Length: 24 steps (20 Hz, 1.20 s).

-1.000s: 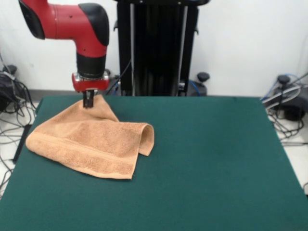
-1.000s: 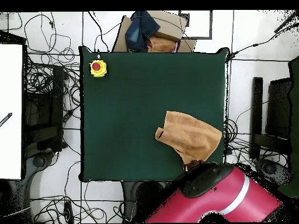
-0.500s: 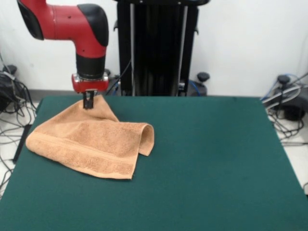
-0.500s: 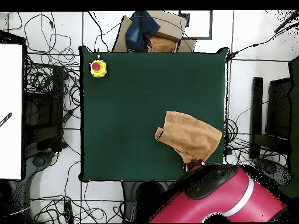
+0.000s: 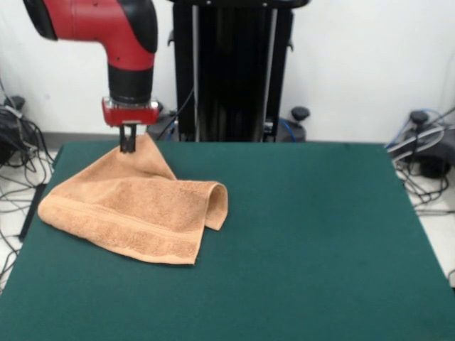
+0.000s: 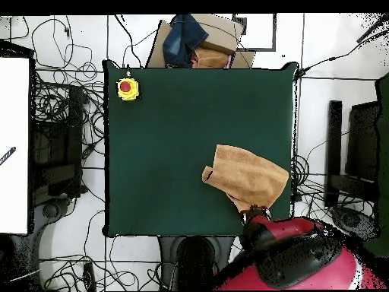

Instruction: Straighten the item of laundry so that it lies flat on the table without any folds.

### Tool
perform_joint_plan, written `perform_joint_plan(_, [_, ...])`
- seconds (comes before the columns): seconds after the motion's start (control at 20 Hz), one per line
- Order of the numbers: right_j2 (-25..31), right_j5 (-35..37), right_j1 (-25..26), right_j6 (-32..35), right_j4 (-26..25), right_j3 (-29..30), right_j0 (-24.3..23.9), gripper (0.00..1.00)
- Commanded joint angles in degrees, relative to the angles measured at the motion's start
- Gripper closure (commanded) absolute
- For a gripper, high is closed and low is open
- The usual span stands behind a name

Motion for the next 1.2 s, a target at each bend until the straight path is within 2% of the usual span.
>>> perform_joint_plan(0.05, [9.5,12.5,-10.4,-1.3,3.6,8.0,-1.8,1.00])
perform_joint_plan(0.35, [9.3,12.0,-9.5,0.2,2.1,7.3,-1.7,1.00])
perform_joint_plan(0.65, [7.4,3.6,-6.0,4.5,-0.2,4.2,0.6,1.00])
perform_joint_plan(0.75, [7.4,2.1,-6.4,5.1,0.2,3.6,1.8,1.00])
perform_joint_plan(1.0, [14.5,16.1,-14.0,-1.3,6.0,6.2,-0.7,1.00])
perform_joint_plan(1.1, [18.1,19.7,-15.9,-3.9,8.4,7.6,-3.0,1.00])
perform_joint_plan(1.2, [19.5,20.5,-17.5,-4.2,9.6,8.3,-3.4,1.00])
